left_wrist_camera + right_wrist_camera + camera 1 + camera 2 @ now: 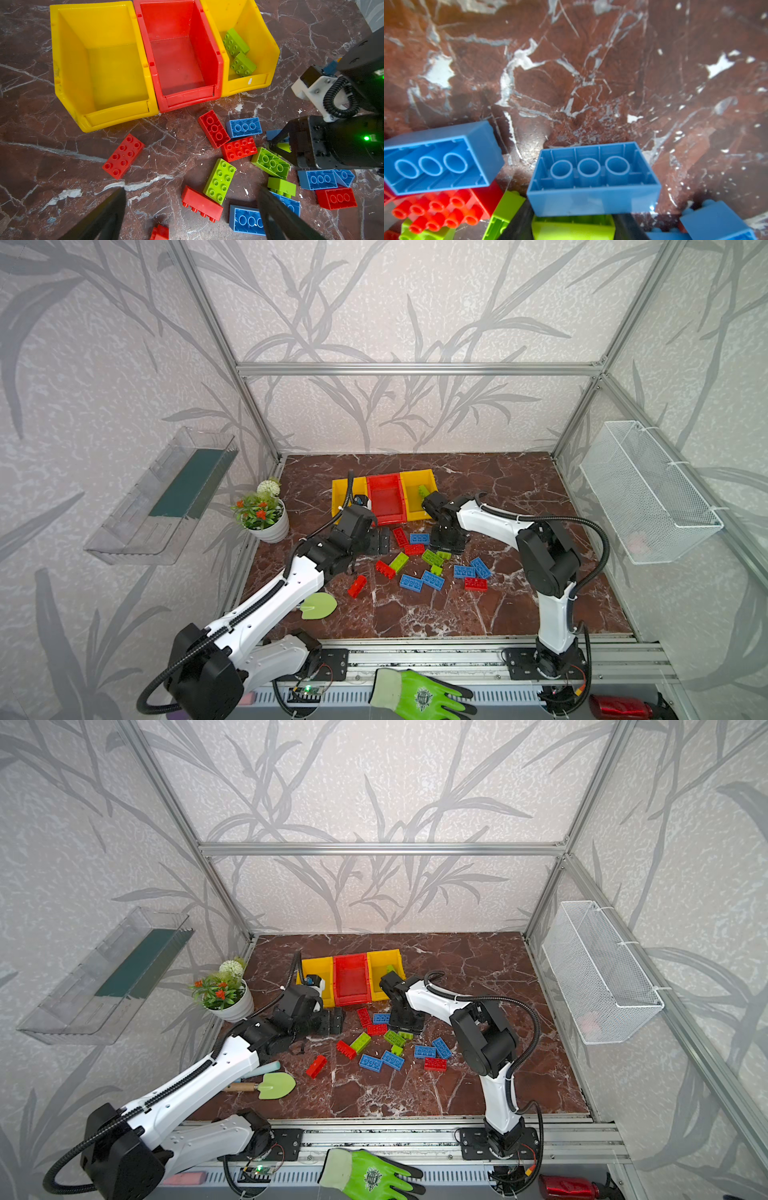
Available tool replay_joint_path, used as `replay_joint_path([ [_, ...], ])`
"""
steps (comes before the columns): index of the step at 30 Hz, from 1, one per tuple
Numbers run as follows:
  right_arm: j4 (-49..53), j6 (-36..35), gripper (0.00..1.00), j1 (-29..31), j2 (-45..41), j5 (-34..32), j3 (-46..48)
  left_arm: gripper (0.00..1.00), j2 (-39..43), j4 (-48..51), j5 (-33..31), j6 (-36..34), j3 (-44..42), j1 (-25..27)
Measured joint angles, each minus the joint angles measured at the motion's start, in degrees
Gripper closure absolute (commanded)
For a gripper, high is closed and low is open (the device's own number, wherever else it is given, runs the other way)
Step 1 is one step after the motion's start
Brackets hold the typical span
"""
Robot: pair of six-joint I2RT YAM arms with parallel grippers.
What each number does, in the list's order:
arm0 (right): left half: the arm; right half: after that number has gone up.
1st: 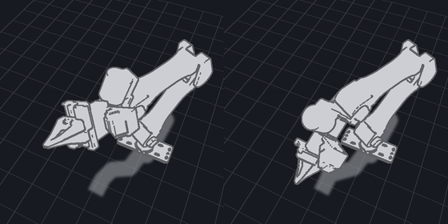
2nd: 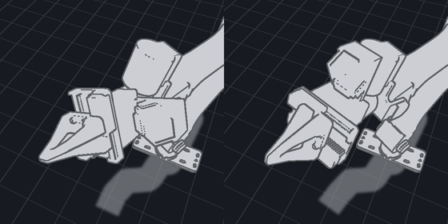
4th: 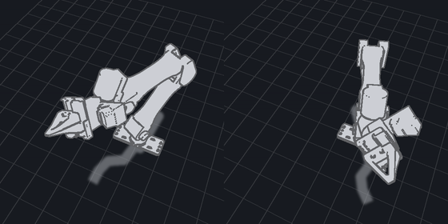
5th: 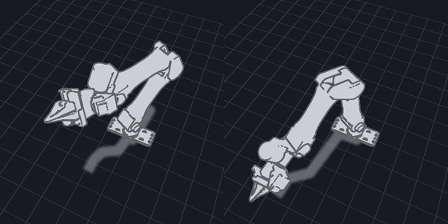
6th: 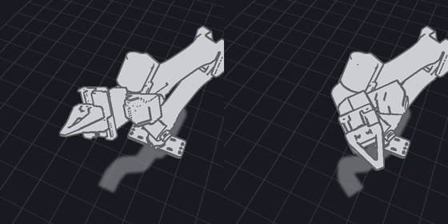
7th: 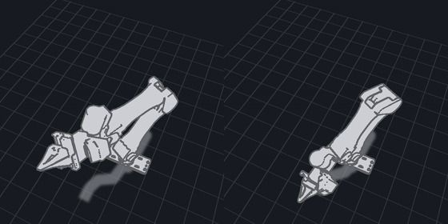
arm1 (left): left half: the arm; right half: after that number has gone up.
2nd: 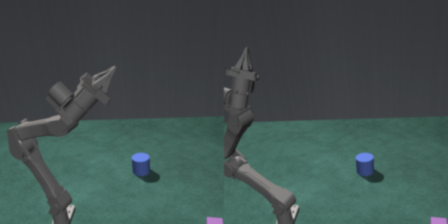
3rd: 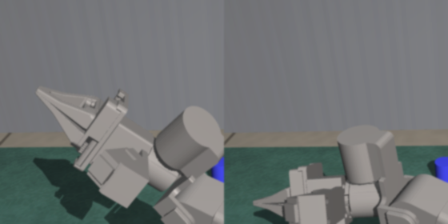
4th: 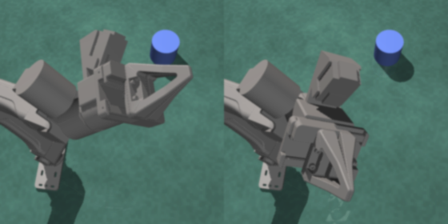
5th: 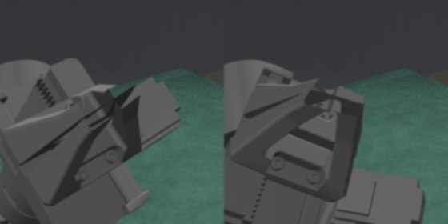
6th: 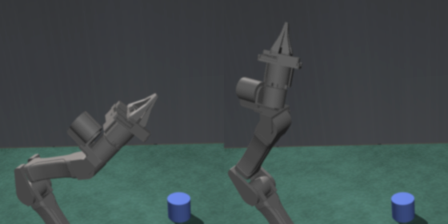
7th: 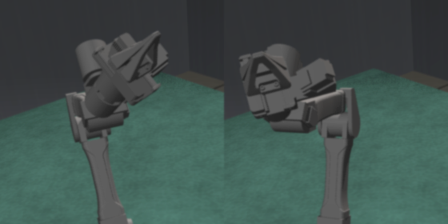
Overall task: Sort the legos into containers by color
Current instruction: 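Carry the lime-green brick to the yellow bin and release it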
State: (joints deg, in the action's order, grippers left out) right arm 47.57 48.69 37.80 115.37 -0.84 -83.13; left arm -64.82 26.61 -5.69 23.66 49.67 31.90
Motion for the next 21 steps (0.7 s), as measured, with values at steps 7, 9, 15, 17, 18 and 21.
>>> replay_joint_path([
  [7,2.23,0.52,0.59,0.00,0.00,-0.13,-0.59,0.02,-2.21,-0.26,2.91,-1.20,0.90,-2.97],
  [9,4.11,0.57,0.59,0.02,-0.02,-0.24,-2.19,0.02,-2.91,-0.52,4.00,-1.29,1.22,-3.89],
  [15,8.50,-0.74,0.59,0.02,-0.20,-1.09,-11.69,0.02,-5.22,-1.46,5.92,-1.68,2.47,-5.73],
  [17,10.01,-2.01,0.59,0.02,0.11,-1.46,-16.92,0.02,-6.10,-2.03,6.27,-1.79,2.99,-6.08],
  [18,10.60,-2.62,0.59,-0.04,0.55,-1.68,-19.65,0.02,-6.40,-2.12,6.45,-1.86,3.15,-6.16],
  [21,12.50,-5.18,0.59,-0.50,4.33,-2.23,-31.28,0.02,-7.21,-2.43,6.69,-2.12,3.74,-6.58],
])
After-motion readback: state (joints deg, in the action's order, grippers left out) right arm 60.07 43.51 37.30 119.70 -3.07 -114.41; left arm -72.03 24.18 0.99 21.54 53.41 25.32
